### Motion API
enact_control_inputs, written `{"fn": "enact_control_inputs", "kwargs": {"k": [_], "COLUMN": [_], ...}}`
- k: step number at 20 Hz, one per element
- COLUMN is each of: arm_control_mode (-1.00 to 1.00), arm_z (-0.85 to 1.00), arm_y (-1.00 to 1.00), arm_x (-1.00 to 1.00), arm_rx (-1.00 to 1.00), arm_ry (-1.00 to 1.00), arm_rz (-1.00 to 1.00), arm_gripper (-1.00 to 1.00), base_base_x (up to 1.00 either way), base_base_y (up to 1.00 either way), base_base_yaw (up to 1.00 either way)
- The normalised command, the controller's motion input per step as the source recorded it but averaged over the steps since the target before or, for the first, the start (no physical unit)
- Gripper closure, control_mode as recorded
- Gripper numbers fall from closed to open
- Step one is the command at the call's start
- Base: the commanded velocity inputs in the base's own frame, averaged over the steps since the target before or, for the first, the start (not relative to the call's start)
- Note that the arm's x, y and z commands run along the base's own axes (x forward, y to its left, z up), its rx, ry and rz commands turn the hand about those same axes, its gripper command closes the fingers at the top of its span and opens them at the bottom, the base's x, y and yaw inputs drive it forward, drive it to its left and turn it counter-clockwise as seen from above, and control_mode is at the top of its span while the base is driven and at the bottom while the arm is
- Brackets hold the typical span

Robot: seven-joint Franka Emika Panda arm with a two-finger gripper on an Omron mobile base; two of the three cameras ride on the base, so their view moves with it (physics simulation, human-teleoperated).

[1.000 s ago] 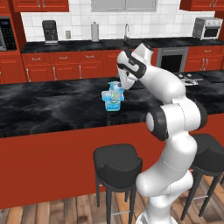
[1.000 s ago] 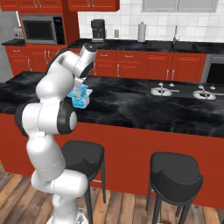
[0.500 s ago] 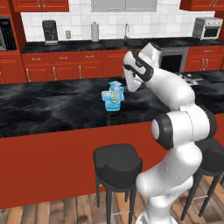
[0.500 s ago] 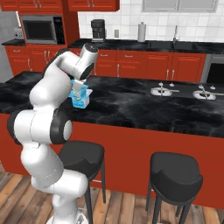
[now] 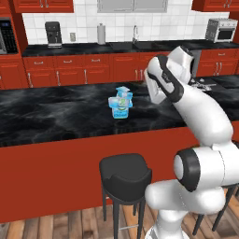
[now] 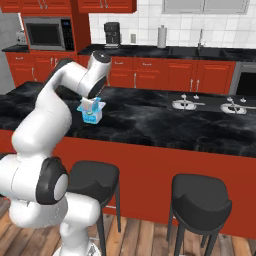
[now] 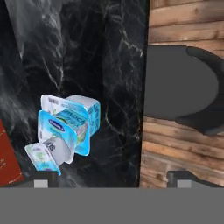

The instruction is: Stack the yogurt containers by placing the smaller containers on top of the larger containers.

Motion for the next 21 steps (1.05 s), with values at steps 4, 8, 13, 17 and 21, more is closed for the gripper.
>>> {"fn": "enact_control_inputs", "kwargs": {"k": [4,8,13,17,21], "arm_control_mode": [-1.0,-1.0,-1.0,-1.0,-1.0], "arm_z": [0.56,0.35,0.16,0.08,0.14], "arm_y": [0.0,0.08,0.3,0.14,0.0], "arm_x": [-1.0,-1.0,-1.0,-1.0,-1.0], "arm_rx": [-0.24,-0.42,-0.48,-0.41,-0.29], "arm_ry": [-0.13,-0.12,-0.15,-0.24,-0.31], "arm_rz": [0.21,0.29,0.32,0.32,0.35], "arm_gripper": [-1.0,-1.0,-1.0,-1.0,-1.0], "base_base_x": [0.0,0.0,0.0,0.0,0.0], "base_base_y": [0.0,0.0,0.0,0.0,0.0], "base_base_yaw": [0.0,0.0,0.0,0.0,0.0]}}
